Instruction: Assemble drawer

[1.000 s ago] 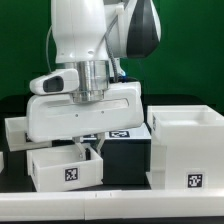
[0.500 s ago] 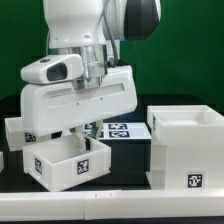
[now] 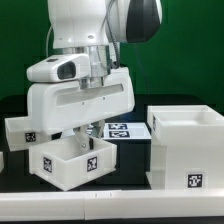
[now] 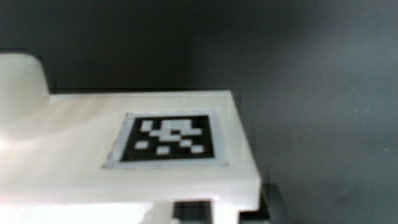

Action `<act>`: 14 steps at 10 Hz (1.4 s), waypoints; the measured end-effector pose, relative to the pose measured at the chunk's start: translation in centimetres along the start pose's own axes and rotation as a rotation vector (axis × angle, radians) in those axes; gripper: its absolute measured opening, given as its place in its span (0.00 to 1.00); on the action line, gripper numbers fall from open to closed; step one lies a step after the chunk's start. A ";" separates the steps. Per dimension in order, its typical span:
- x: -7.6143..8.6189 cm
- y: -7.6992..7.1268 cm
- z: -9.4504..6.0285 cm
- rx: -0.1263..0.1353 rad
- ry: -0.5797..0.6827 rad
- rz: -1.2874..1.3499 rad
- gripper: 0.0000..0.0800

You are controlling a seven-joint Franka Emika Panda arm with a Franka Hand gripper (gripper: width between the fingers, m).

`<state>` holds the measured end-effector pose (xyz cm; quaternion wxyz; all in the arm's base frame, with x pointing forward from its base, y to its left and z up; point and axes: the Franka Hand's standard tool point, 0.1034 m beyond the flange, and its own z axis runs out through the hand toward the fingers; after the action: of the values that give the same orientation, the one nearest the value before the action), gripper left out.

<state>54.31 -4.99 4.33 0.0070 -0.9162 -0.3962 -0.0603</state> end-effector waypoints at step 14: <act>2.1 -2.3 0.8 0.043 -0.031 -0.544 0.05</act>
Offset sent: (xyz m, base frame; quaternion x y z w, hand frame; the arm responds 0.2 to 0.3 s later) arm 0.0000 0.0000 0.0000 0.0000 0.0000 0.0000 1.0000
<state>54.18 -1.81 3.73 0.0040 -0.7766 -0.6288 -0.0377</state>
